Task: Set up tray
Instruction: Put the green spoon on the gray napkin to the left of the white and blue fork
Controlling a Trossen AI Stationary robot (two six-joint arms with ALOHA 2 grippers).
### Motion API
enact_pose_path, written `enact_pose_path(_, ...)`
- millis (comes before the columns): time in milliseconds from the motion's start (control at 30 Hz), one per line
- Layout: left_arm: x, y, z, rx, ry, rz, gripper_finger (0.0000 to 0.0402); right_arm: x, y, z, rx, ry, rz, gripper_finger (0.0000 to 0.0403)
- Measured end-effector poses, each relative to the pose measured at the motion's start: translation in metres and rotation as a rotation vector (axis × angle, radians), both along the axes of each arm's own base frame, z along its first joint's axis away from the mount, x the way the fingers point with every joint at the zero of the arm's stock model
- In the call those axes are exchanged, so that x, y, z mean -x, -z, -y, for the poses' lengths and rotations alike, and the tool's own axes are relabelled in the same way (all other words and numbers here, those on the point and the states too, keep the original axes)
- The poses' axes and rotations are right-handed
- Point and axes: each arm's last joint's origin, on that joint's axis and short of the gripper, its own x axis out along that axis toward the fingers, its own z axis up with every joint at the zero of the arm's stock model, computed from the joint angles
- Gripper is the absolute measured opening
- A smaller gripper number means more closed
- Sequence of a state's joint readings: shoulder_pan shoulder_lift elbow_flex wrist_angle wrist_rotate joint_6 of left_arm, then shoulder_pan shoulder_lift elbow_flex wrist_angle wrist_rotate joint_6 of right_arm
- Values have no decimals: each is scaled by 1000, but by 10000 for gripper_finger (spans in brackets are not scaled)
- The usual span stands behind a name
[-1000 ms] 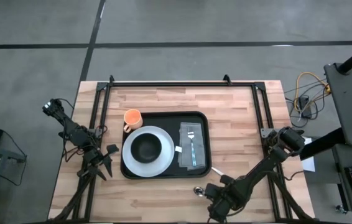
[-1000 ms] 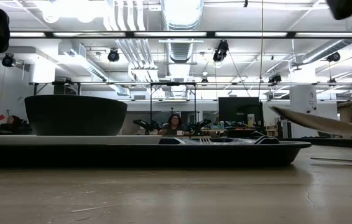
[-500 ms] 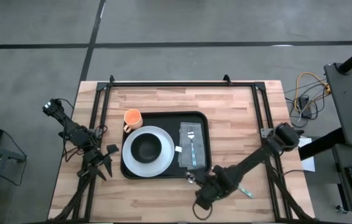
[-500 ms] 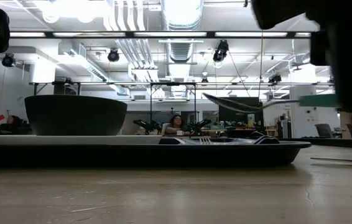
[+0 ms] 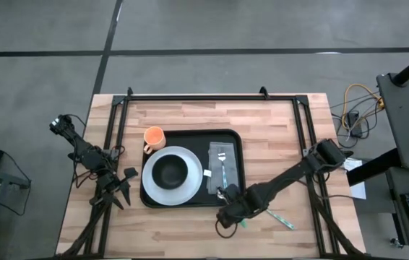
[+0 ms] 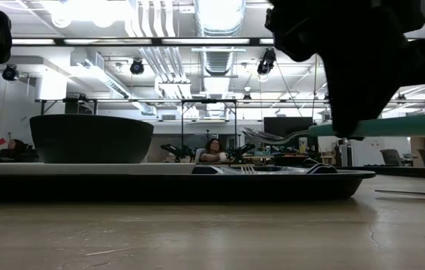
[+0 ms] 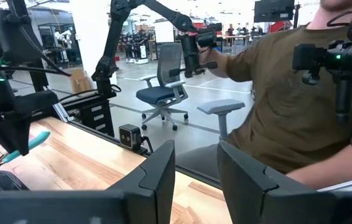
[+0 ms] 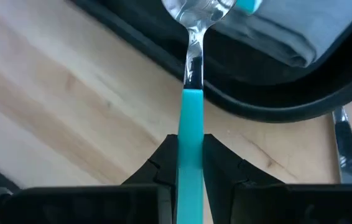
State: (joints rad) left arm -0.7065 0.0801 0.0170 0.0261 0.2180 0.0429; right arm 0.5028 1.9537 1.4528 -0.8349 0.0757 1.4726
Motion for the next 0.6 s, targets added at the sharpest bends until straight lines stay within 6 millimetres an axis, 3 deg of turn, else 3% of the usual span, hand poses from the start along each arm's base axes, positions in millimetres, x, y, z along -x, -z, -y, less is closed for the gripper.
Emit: enact_pose_path(600, 0, 0, 0, 0, 0, 0, 101, -27, 19, 35, -67, 391, -4, 35)
